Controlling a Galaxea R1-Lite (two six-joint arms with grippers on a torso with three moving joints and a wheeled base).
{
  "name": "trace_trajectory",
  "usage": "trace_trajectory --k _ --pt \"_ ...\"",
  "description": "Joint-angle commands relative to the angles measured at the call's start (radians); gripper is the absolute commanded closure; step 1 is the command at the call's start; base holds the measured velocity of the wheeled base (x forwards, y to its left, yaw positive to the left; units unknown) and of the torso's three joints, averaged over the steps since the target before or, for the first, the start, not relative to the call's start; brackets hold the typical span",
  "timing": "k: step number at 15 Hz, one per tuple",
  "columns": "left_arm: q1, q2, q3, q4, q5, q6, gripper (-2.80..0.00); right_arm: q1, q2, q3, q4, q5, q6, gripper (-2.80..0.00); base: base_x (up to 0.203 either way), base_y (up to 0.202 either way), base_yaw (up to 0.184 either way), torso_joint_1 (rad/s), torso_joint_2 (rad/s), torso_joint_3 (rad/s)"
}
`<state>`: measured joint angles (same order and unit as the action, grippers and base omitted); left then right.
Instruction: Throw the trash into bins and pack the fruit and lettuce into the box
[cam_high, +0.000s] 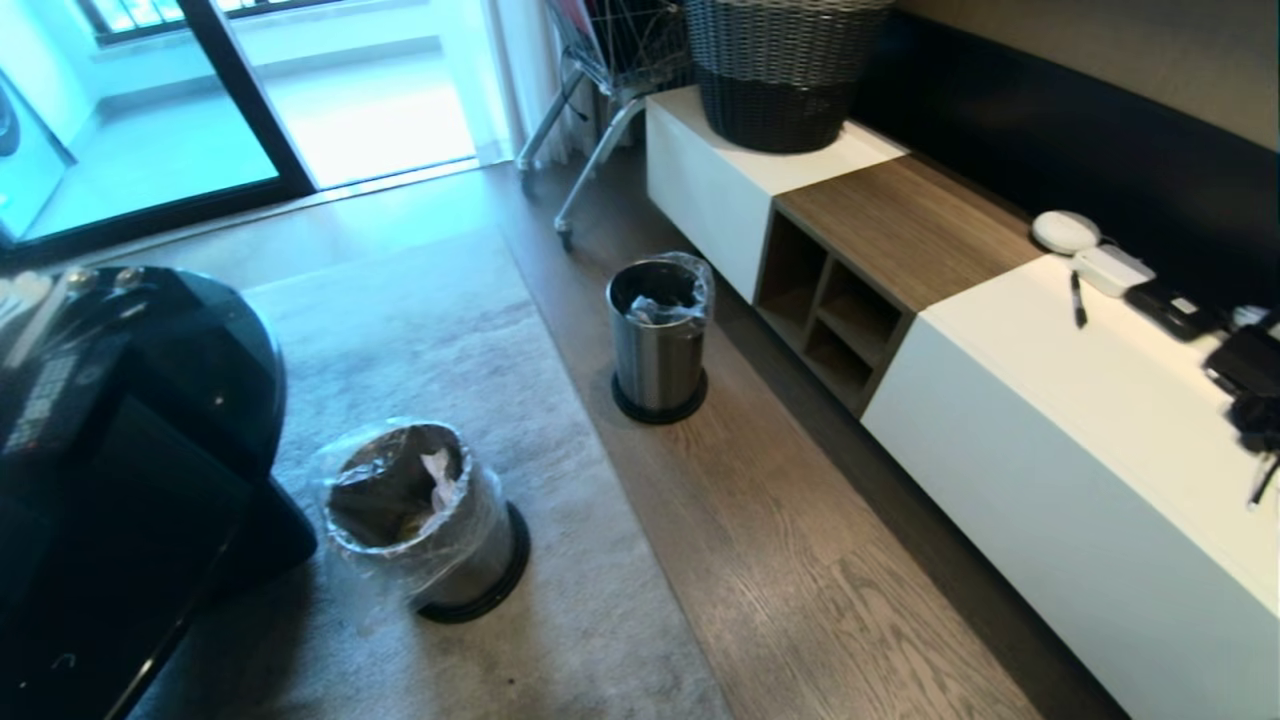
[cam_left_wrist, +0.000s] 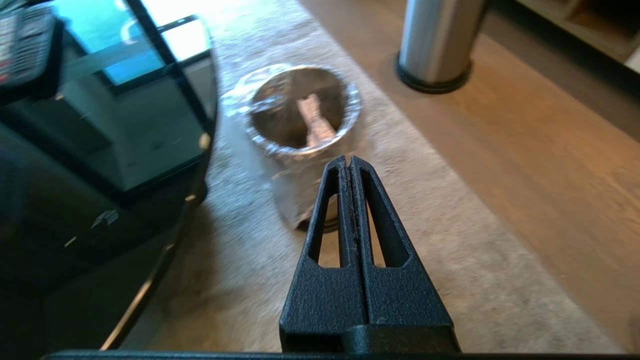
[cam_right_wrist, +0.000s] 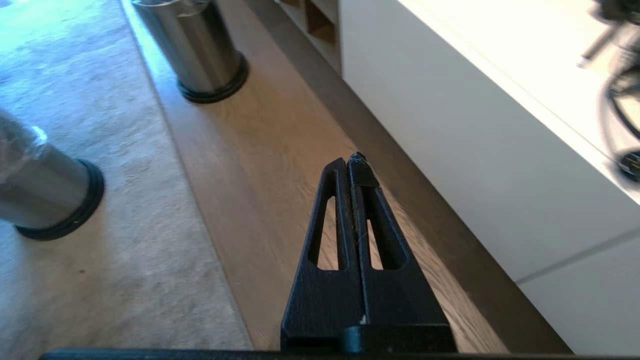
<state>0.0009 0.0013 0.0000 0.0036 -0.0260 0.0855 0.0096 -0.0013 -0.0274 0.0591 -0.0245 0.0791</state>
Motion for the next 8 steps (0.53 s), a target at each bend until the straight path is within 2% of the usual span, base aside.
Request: trace_trajectory --k 1,6,8 --pt "0.001 0.0 0.0 -0.001 0.0 0.0 0.0 0.001 0.001 0.0 0.001 0.0 0.001 0.0 -0.003 -0.01 0.164 -0.002 0.0 0.002" --pt "0.001 0.0 0.0 -0.001 0.0 0.0 0.0 0.001 0.001 0.0 0.001 0.0 0.001 0.0 0.001 -0.008 0.154 0.005 0.0 0.001" --pt "0.001 0.0 0.0 -0.001 0.0 0.0 0.0 0.001 0.001 0.0 0.001 0.0 0.001 0.0 -0.001 -0.002 0.04 -0.001 0.01 0.001"
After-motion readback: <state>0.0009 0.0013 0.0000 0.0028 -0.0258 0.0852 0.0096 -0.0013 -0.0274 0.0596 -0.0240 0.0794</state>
